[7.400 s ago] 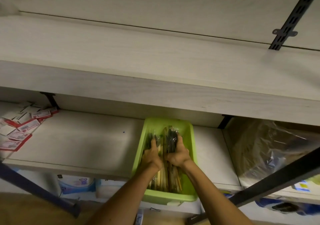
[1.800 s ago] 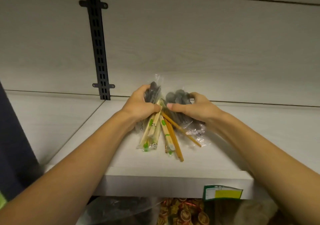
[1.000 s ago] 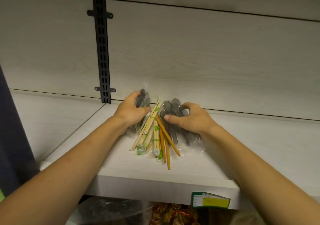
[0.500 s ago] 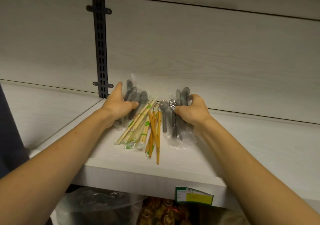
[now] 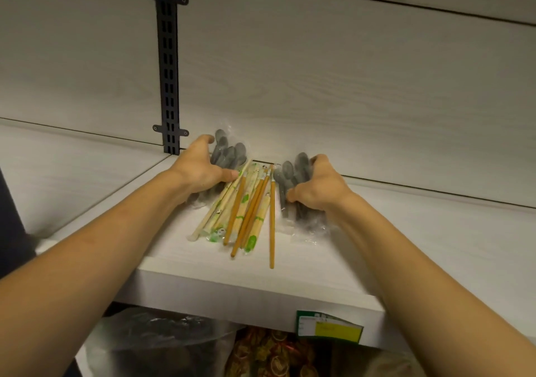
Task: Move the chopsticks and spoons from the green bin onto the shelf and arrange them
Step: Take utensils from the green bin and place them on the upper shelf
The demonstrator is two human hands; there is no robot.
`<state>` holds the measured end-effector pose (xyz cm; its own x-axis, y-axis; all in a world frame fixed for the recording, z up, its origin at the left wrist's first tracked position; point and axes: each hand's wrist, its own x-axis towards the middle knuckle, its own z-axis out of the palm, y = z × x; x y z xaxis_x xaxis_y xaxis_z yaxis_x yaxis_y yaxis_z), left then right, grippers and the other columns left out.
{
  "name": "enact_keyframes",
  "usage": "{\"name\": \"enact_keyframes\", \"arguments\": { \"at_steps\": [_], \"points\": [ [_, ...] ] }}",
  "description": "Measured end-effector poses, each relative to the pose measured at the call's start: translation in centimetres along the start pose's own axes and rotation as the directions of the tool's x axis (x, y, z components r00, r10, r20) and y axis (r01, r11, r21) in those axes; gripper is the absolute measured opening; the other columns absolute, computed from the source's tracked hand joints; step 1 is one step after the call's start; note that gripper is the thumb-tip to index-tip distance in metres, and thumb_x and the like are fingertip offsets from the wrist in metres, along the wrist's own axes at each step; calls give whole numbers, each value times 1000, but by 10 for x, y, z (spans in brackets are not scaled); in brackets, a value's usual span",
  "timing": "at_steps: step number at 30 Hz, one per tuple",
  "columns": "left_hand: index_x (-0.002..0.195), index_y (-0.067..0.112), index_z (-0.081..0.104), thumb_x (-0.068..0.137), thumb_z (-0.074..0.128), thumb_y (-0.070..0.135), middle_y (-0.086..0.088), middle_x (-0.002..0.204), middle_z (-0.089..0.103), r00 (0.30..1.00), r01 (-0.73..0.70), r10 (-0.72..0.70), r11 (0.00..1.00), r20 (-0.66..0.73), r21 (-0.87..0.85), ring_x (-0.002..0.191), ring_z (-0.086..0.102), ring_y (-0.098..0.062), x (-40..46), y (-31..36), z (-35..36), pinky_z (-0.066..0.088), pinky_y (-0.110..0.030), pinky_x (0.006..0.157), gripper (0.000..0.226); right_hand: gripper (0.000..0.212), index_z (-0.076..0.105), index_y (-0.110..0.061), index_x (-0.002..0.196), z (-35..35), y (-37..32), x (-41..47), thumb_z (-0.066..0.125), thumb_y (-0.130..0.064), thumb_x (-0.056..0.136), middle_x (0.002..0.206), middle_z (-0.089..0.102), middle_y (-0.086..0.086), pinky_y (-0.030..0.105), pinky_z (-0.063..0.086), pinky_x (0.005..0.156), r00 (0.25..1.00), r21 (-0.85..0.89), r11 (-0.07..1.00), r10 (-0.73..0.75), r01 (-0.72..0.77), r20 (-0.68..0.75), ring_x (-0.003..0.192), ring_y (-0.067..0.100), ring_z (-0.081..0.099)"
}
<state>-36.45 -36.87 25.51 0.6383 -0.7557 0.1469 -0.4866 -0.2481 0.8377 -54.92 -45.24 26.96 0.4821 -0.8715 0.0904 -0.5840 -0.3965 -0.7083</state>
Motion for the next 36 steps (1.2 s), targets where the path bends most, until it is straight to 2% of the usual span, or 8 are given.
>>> {"name": "enact_keyframes", "arguments": {
  "at_steps": [9,12,15,20,23,26,31,36],
  "points": [
    [140,22,33,82,66,12,-6,121,55,987,-76,41,971,-157,-225,102,59,-26,1,5,5,46,-30,77,67,57,31,-20,112,-3,6,-3,74,-10,76,96,55,0,40,55,79,987,144,990,13,10,-163,94,26,61],
    [135,27,35,81,63,12,-7,115,61,989,-103,57,924,-133,-367,89,66,-29,-1,6,7,54,-35,69,63,60,33,-21,123,2,3,-12,73,-14,80,98,60,1,32,51,74,980,54,993,-89,100,-177,89,22,61],
    [132,30,35,85,61,5,-7,113,60,994,-107,79,849,-76,-517,59,63,-24,-5,8,8,51,-29,47,59,77,29,-23,139,8,-1,-17,78,-27,79,107,56,-3,27,44,78,985,-70,990,-132,125,-109,93,20,56],
    [135,29,32,90,57,3,-1,112,57,989,-130,148,820,-12,-558,58,70,-25,-17,17,10,54,-33,50,57,83,29,-20,141,7,-6,-13,77,-14,74,118,56,7,32,46,84,995,-265,964,-42,18,-88,97,24,53],
    [136,25,32,90,58,4,-1,108,59,983,-153,185,845,10,-513,61,71,-26,-24,22,9,58,-37,51,57,77,32,-16,138,-1,-3,-18,76,-7,75,112,54,6,28,48,75,988,-56,997,46,-55,-145,94,22,56],
    [136,24,31,90,59,4,0,96,61,985,-118,165,850,46,-513,57,68,-23,-27,27,6,55,-33,46,58,66,36,-14,134,-18,4,-29,71,-3,78,97,58,4,24,49,54,964,254,963,153,-96,-218,73,15,60],
    [136,21,30,90,57,7,-18,72,63,976,-20,124,866,177,-499,36,49,-17,-30,42,10,38,-26,36,55,58,41,-12,128,-57,28,-45,66,9,80,90,69,17,32,57,49,966,687,726,196,-27,-170,60,23,70],
    [134,20,29,91,48,7,-20,72,60,948,-60,184,905,261,-421,31,44,-14,-49,91,34,32,-18,32,49,37,50,-5,124,-99,59,-47,58,2,89,102,68,20,29,53,49,983,757,653,143,-5,-116,69,23,71]
  ]
}}
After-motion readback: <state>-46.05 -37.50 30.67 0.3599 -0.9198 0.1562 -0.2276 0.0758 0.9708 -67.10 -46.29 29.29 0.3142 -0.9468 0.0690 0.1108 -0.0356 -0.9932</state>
